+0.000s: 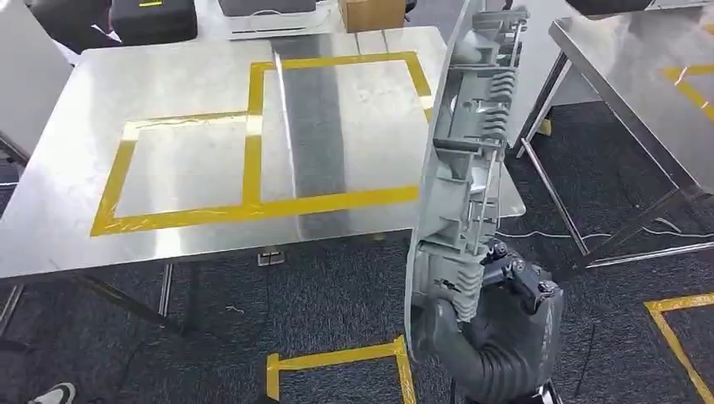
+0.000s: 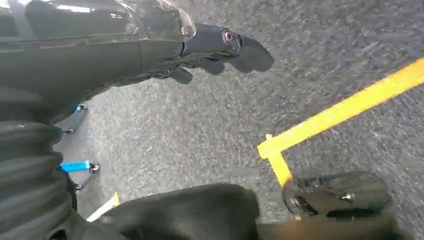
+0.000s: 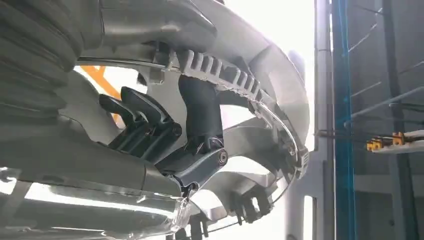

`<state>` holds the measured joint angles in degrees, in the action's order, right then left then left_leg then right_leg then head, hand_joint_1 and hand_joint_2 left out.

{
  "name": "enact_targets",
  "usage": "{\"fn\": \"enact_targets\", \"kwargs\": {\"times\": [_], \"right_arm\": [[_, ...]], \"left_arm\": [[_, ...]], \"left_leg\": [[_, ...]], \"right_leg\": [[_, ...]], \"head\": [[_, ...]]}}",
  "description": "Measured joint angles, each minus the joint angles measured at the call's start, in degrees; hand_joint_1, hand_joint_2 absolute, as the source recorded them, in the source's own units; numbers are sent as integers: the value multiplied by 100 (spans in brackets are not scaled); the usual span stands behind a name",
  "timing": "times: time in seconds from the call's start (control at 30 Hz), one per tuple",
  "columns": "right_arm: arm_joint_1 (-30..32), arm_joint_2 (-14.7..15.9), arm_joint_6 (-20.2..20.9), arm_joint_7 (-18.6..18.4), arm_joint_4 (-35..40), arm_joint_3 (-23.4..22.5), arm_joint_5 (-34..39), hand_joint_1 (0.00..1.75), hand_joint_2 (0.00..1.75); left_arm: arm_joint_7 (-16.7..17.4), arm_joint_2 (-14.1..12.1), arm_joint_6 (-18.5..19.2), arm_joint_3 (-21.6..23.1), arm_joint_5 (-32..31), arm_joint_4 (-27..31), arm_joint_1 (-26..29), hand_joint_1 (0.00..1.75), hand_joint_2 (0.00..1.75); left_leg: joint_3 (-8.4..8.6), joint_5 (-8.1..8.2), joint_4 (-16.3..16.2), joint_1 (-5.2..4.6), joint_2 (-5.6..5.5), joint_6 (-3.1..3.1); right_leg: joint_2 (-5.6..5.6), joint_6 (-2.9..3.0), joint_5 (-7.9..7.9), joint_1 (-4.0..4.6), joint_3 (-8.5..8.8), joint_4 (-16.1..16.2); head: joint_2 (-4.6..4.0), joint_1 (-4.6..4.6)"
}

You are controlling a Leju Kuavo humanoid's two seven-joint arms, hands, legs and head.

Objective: Take the parts from the cabinet and place them on the table.

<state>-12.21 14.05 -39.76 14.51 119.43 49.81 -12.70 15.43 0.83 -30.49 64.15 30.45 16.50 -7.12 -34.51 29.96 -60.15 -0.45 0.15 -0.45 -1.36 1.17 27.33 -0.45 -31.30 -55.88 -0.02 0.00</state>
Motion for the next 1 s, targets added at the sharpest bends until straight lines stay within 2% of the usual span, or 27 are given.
{"fn": "enact_targets", "kwargs": {"times": [0.03,0.07,0.1,0.13,0.17,0.2,0.23,0.27,0.3,0.33,0.37,0.43,0.47,0.5,0.53,0.6,0.63,0.67,0.7,0.77,0.8,0.83,0.87,0.9,0.93,0.97,1.0], "right_arm": [[-2,2,0,0,-2,7,-2,175,175],[6,4,0,-4,-7,11,-7,175,175],[9,7,0,-7,-7,13,-20,175,175],[9,7,0,-9,-7,15,-42,175,175],[11,7,0,-9,-7,20,-53,175,175],[18,4,0,-9,-7,20,-63,175,175],[27,2,0,-9,-4,17,-74,175,175],[29,0,0,-9,-4,20,-88,175,175],[37,0,0,-9,-4,20,-100,175,175],[40,0,0,-9,-2,22,-101,175,175],[52,2,0,-9,-2,24,-103,175,175],[65,2,0,-9,-2,28,-105,175,175],[73,2,-2,-9,-2,26,-116,175,175],[99,6,-2,-11,0,26,-138,175,175],[140,9,-2,-11,2,26,-155,175,175],[221,15,-4,-9,0,26,-171,175,175],[241,15,-4,-11,-2,28,-164,175,175],[241,15,-4,-37,-7,33,-138,175,175],[235,15,-2,-78,-7,41,-94,175,175],[199,15,-2,-258,-26,61,-112,175,175],[133,18,-2,-445,-46,79,-173,175,175],[46,22,2,-668,-74,102,-214,175,175],[-74,24,37,-873,-109,148,-221,175,175],[-191,31,121,-1076,-173,219,-210,175,175],[-303,29,225,-1345,-282,297,-210,175,175],[-448,13,343,-1636,-410,376,-247,175,175],[-619,-13,478,-1901,-587,461,-325,175,175]], "left_arm": [[-2,-7,0,0,2,-2,0,0,175],[-9,-9,-2,0,0,0,-18,0,175],[-18,-13,-4,-2,0,0,-40,0,175],[-26,-20,-4,-4,0,0,-62,0,175],[-31,-22,-4,-4,0,0,-64,0,175],[-37,-24,-2,-2,0,-2,-52,0,175],[-37,-26,-2,-2,0,-4,-31,0,175],[-37,-26,0,0,0,-4,-9,0,175],[-35,-20,4,0,0,-7,14,0,175],[-39,-31,13,2,-2,-9,23,0,175],[-42,-39,11,0,0,-11,26,0,175],[-42,-37,13,2,-2,-9,25,0,175],[-44,-35,17,2,-2,-9,23,0,175],[-46,-26,26,4,-2,-9,12,0,175],[-46,-20,26,4,-2,-9,-1,0,175],[-46,-15,35,9,-4,-9,0,0,175],[-48,-13,44,11,-4,-9,1,0,175],[-50,-9,48,24,-4,-9,3,0,175],[-55,-4,48,35,-4,-9,4,0,175],[-61,7,50,39,-4,-9,5,0,175],[-63,37,52,44,-4,-9,9,0,175],[-70,50,55,50,2,-9,9,0,175],[-72,50,55,52,2,-9,14,0,175],[-70,44,59,74,2,-9,13,0,175],[-72,44,68,103,-11,-9,11,0,175],[-72,44,81,124,-45,-9,11,0,175],[-77,46,89,142,-70,-9,10,0,175]], "left_leg": [[-174,217,-340,35,53,-43],[-376,411,-749,67,46,-80],[-565,556,-1134,97,24,-117],[-680,588,-1380,121,7,-160],[-640,484,-1326,148,7,-192],[-465,256,-1018,176,20,-222],[-217,12,-592,192,70,-245],[44,-208,-128,206,187,-267],[116,-74,14,154,422,-290],[117,-74,125,134,460,-183],[83,-67,77,128,421,-88],[66,-69,69,109,311,-5],[81,-94,96,134,248,49],[77,-101,95,134,189,88],[77,-107,95,134,141,120],[77,-106,94,105,46,159],[79,-106,93,84,0,181],[88,-104,92,60,-44,188],[100,-100,92,34,-79,195],[143,-88,92,-14,-112,212],[146,-80,98,-5,-102,218],[116,-74,84,-49,-84,202],[83,-76,79,-30,-47,179],[73,-51,69,-47,-11,228],[74,-50,73,-30,25,219],[83,-46,77,-32,50,211],[90,-44,79,-30,70,206]], "right_leg": [[75,4,-2,-4,4,5],[148,2,-1,-4,3,1],[236,0,7,-5,3,0],[333,-16,17,-10,4,-6],[382,-37,31,-19,7,-14],[438,-67,49,-36,11,-35],[473,-104,74,-60,16,-69],[498,-151,105,-82,19,-112],[510,-197,130,-63,1,-136],[523,-238,153,-27,-34,-216],[560,-259,143,-14,-31,-203],[662,-275,145,-27,2,-174],[635,-324,211,-57,-3,-190],[413,-337,363,-75,-39,-356],[289,-336,587,-67,-191,-722],[199,-329,979,-56,-597,-1620],[192,-314,1043,-55,-752,-1921],[191,-281,964,-44,-792,-1964],[188,-230,753,-24,-721,-1752],[172,-73,172,50,-337,-816],[163,45,82,103,-199,-459],[179,65,92,103,-160,-386],[181,53,115,121,-136,-290],[179,-176,124,102,-136,-240],[152,-205,115,103,-135,-239],[133,-157,132,108,-129,-243],[125,-153,128,109,-130,-249]], "head": [[0,-13],[0,-20],[0,-22],[0,-22],[0,-22],[0,-22],[0,-22],[0,-26],[0,-43],[0,-83],[0,-52],[0,-35],[0,-31],[0,-30],[0,-15],[0,-2],[0,-2],[0,0],[0,0],[0,5],[0,3],[0,-22],[0,2],[0,-2],[0,-17],[0,-17],[0,-19]]}}
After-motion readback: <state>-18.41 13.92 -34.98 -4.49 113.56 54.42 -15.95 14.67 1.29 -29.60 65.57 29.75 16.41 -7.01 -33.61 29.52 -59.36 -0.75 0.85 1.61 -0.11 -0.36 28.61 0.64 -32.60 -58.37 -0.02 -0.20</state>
